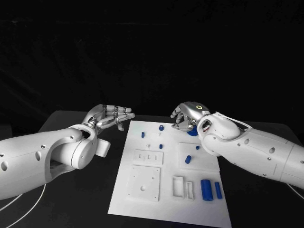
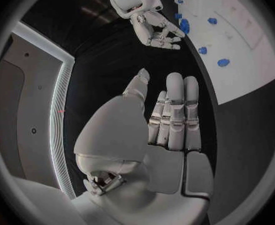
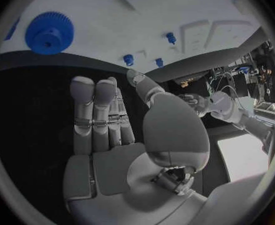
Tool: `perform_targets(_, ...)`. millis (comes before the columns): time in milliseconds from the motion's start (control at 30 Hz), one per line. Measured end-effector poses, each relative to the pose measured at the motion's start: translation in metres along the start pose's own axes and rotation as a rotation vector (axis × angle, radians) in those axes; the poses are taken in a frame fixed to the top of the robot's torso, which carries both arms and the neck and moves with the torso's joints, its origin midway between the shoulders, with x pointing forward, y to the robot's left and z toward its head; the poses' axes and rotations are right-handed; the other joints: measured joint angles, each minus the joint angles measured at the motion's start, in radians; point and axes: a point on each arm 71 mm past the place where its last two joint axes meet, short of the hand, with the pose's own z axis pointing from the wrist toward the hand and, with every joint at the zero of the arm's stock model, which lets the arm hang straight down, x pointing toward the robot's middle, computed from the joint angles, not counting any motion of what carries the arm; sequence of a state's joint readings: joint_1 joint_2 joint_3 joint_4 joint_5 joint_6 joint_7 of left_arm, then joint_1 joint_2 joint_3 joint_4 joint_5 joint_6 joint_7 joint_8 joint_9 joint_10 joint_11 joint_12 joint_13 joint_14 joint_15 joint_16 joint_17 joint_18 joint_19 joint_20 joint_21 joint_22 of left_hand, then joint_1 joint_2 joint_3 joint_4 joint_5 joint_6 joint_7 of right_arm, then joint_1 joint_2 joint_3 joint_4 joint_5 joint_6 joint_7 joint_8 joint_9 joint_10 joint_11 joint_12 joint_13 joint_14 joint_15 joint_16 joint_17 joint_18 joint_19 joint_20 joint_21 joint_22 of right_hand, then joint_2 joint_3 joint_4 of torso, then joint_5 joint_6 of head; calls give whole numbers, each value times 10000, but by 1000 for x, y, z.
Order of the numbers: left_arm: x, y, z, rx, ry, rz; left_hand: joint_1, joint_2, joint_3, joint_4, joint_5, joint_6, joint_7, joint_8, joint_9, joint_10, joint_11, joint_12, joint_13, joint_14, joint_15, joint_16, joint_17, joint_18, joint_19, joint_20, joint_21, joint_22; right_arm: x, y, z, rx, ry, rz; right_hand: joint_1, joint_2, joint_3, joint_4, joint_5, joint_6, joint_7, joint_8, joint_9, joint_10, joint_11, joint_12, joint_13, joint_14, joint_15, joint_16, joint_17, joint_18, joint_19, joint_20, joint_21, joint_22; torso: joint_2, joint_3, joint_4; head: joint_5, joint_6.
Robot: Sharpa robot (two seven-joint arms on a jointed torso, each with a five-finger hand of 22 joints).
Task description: Assemble the parts on the task board
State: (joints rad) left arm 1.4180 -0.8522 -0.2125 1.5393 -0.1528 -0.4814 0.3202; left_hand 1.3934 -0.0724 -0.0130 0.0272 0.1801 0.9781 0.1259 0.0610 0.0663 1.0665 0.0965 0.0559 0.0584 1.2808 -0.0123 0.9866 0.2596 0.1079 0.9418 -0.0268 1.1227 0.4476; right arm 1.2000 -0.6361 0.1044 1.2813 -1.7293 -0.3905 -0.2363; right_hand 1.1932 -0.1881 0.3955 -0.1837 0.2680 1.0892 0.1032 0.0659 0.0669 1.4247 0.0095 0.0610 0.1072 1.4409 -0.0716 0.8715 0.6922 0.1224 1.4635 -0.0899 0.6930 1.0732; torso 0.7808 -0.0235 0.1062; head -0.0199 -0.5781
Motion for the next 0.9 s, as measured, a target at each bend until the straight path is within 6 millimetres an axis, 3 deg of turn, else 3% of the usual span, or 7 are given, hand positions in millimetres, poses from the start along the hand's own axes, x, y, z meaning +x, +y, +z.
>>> perform_targets(67,-2,0,0,-8,-43,13,0,0,0,0,0,0,0,0,0,0,0,0,0,0,0,0,3,0,0,0,0,0,-6,-8,-4,112,-32,120,138,136,-1143,173,468,-121,-22,0,10,346,-179,57,1069,9,-187,34,80,13,21,-230,120,59,-4,13,-35,-13,17)
perform_targets(133,-4,1,0,-14,-86,27,0,0,0,0,0,0,1,0,0,0,0,0,0,0,0,0,12,0,0,0,0,0,-12,-19,-9,291,-15,246,422,354,-1992,269,596,-169,-32,0,10,294,-299,1023,3343,22,-195,34,157,6,30,-248,221,125,-11,31,-83,-29,41)
perform_targets(233,-6,1,0,-15,-109,36,0,0,0,0,0,1,1,0,0,0,0,0,0,0,0,0,12,0,0,0,0,1,-18,-31,-14,523,92,423,536,264,-2299,220,771,-398,-65,-44,10,-1228,-288,4877,7647,44,-216,129,266,0,30,-248,566,356,-17,56,-138,-52,51)
perform_targets(367,-7,2,1,-17,-125,43,0,0,0,0,1,1,2,0,0,0,0,0,0,0,0,0,25,0,0,0,72,-9,-20,-42,-18,734,352,605,474,348,-2187,108,1058,-461,-71,-45,22,-1618,-155,8161,10071,-17,-154,502,533,-12,30,-243,1268,882,-24,92,-178,-82,54)
perform_targets(467,-8,2,1,-16,-134,47,0,0,0,0,1,2,2,0,0,0,0,0,0,0,0,0,24,0,0,0,78,-9,-20,-52,-20,941,593,663,466,355,-2149,217,1078,-460,-72,-45,33,-1415,-152,9977,11191,-81,-89,994,1142,-67,32,-132,1959,1418,-26,112,-191,-113,54)
perform_targets(567,-9,2,1,-19,-151,53,0,0,0,0,1,2,2,0,0,0,0,0,0,0,0,1,24,0,0,0,78,-9,-18,-60,-22,1127,828,695,495,326,-2144,349,1078,-492,-37,-44,33,-1193,-105,10699,11580,-82,-88,1260,1619,-69,31,-133,2226,1707,-25,118,-196,-137,49)
perform_targets(900,-9,2,2,-21,-134,51,0,0,0,0,2,6,6,0,0,0,0,0,0,0,0,1,54,0,0,0,78,-8,-10,-70,-20,1454,1342,690,546,276,-2172,430,1038,-526,-2,-44,32,-1146,-78,11039,11751,-83,-86,1345,1991,-73,-4,-98,2344,1981,-16,101,-181,-221,80)
